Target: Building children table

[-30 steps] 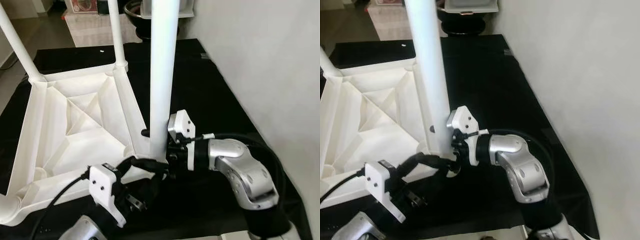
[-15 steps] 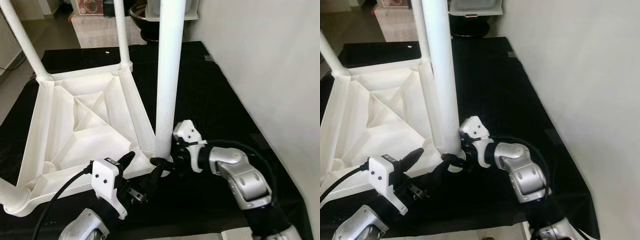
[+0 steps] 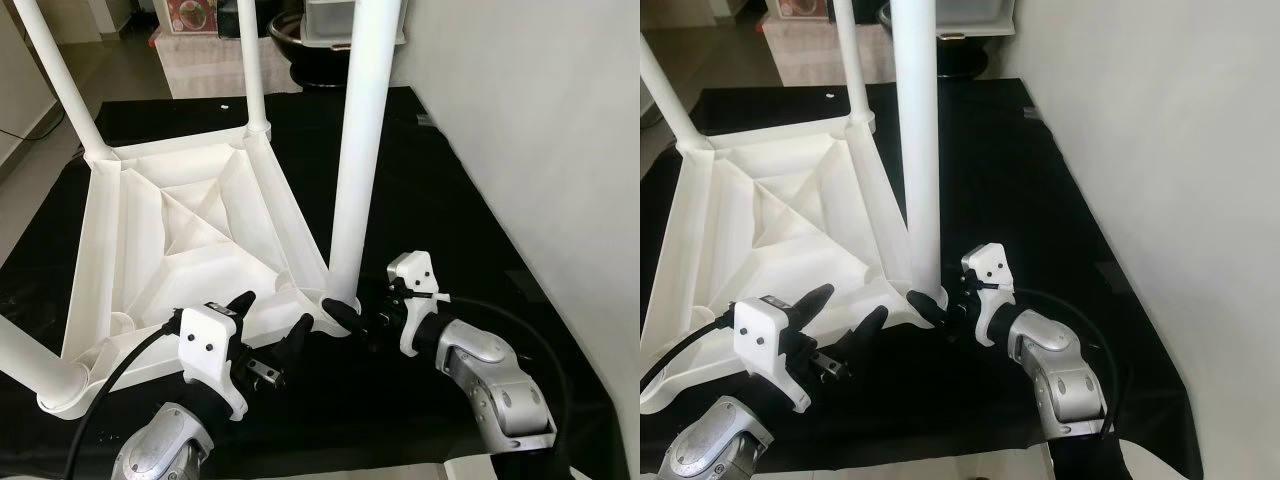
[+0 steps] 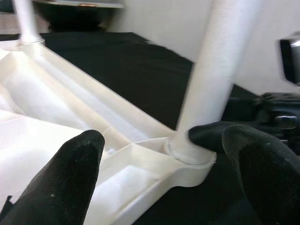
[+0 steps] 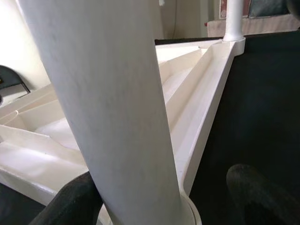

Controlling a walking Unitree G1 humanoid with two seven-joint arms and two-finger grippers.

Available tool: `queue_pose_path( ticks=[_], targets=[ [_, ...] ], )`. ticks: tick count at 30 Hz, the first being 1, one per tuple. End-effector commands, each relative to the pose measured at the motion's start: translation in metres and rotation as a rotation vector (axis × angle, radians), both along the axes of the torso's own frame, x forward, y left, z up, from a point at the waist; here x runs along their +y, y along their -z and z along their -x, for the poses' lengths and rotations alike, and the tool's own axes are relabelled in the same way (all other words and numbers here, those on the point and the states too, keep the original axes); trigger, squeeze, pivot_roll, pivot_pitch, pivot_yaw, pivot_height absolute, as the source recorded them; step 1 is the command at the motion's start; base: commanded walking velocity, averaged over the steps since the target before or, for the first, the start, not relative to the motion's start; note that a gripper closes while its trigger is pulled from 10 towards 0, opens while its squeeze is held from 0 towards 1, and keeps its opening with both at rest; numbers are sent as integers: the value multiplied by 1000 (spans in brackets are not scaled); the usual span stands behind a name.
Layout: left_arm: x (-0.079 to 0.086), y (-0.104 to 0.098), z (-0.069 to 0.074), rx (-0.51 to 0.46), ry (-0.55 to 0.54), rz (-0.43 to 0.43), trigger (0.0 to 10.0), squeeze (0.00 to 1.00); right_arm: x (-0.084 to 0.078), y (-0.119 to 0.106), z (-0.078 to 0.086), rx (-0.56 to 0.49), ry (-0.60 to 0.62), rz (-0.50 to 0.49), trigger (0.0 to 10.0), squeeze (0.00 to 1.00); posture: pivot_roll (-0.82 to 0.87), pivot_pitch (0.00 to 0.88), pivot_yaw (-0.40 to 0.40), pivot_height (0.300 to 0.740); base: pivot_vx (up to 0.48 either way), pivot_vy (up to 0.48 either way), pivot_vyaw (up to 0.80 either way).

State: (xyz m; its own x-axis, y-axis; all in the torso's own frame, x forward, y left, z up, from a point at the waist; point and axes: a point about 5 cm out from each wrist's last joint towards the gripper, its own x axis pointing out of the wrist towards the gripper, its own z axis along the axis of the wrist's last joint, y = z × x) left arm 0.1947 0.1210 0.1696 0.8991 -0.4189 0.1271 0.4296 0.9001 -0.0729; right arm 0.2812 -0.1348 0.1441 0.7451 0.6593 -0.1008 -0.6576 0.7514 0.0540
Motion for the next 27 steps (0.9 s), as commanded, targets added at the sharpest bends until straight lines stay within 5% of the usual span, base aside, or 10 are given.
queue_pose_path(
  ticks=[1, 10, 17, 27],
  targets=[
    [5, 7, -1, 39, -26, -35, 10000, 0, -6, -8, 3, -47, 34, -29, 10000, 0, 4, 109, -20, 740, 0, 0, 0],
    [19, 16, 5, 87, -214, -116, 10000, 0, -12, -6, 28, -97, 213, -53, 10000, 0, 1, 98, -12, 740, 0, 0, 0],
    [18, 18, 10, 76, -235, -207, 10000, 0, -13, -5, 30, -95, 225, -56, 10000, 0, -2, 92, -16, 740, 0, 0, 0],
    [13, 20, 7, 71, -229, -226, 10000, 0, -17, -2, 36, -76, 225, -41, 10000, 0, -31, 75, -11, 740, 0, 480, 0]
  ],
)
